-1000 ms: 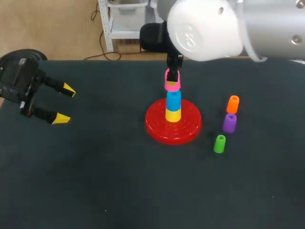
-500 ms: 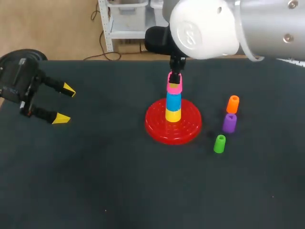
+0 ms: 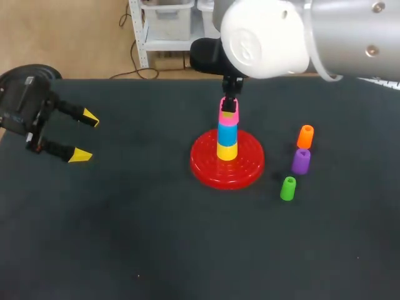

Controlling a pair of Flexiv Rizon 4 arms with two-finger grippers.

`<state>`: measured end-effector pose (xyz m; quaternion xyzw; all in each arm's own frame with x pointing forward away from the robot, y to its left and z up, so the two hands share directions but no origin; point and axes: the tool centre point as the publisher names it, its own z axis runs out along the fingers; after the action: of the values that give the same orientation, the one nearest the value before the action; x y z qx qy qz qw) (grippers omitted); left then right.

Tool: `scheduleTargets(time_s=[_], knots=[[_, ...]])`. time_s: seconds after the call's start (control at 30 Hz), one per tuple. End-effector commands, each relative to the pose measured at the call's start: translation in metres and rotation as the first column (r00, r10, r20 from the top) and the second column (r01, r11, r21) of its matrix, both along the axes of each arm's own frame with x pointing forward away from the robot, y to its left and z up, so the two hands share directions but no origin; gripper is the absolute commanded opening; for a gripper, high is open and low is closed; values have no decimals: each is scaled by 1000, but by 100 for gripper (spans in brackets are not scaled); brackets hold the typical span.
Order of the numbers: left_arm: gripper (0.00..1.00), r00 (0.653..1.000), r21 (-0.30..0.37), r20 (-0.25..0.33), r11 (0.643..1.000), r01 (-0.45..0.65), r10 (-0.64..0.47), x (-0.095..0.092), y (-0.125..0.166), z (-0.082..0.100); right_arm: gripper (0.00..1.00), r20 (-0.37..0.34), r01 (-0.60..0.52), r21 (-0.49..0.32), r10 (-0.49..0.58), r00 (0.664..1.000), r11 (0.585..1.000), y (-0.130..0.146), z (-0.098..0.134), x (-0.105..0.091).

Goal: Pick up and stack the cylinders on the red base in this order: pink,purple,orange,green

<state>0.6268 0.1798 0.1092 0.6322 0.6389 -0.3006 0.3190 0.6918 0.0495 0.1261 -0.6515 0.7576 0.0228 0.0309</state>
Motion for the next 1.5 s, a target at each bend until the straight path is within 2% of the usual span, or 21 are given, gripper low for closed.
scheduleTargets(time_s=[0.03,0.43,1.17,1.5], knots=[[100,1000,-2,5,1000,-1,1,-1,1,-1,0,-7,-2,-4,2,1000,1000,2,-4,1],[100,1000,-2,5,1000,-1,1,-1,1,-1,0,19,-4,-12,4,1000,1000,3,8,-6],[100,1000,-2,5,1000,-1,1,-1,1,-1,0,14,7,-18,-7,1000,1000,-1,-3,-5],[100,1000,-2,5,1000,-1,1,-1,1,-1,0,21,8,-5,-8,1000,1000,-3,4,-6]])
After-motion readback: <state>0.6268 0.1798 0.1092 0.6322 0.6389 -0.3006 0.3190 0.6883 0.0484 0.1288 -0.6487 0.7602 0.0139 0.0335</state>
